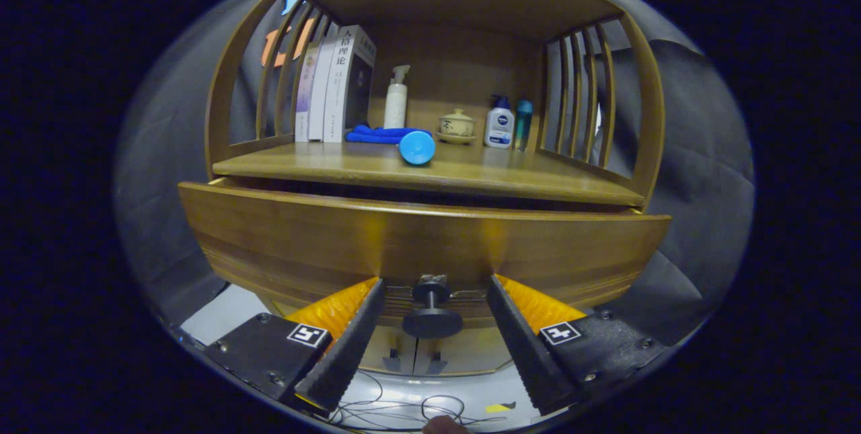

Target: Pull open the drawer, take out the items inside it, and place them on the countertop above the cabinet.

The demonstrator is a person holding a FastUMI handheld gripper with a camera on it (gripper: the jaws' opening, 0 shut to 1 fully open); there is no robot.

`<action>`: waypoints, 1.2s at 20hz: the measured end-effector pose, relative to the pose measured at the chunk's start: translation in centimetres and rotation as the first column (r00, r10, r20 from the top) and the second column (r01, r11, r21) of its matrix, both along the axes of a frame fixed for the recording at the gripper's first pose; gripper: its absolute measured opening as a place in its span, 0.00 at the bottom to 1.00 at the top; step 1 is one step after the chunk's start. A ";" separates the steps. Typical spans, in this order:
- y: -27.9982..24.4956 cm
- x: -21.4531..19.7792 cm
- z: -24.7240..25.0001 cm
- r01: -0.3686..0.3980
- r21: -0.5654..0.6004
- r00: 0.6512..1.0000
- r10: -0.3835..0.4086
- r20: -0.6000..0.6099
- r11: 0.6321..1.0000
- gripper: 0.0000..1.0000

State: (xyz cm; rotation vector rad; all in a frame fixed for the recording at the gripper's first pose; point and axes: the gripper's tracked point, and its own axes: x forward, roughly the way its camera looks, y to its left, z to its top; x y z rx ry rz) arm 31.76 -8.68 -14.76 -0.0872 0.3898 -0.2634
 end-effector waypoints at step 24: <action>2.6 -6.1 5.6 -0.119 0.014 0.990 0.118 0.071 0.993 1.00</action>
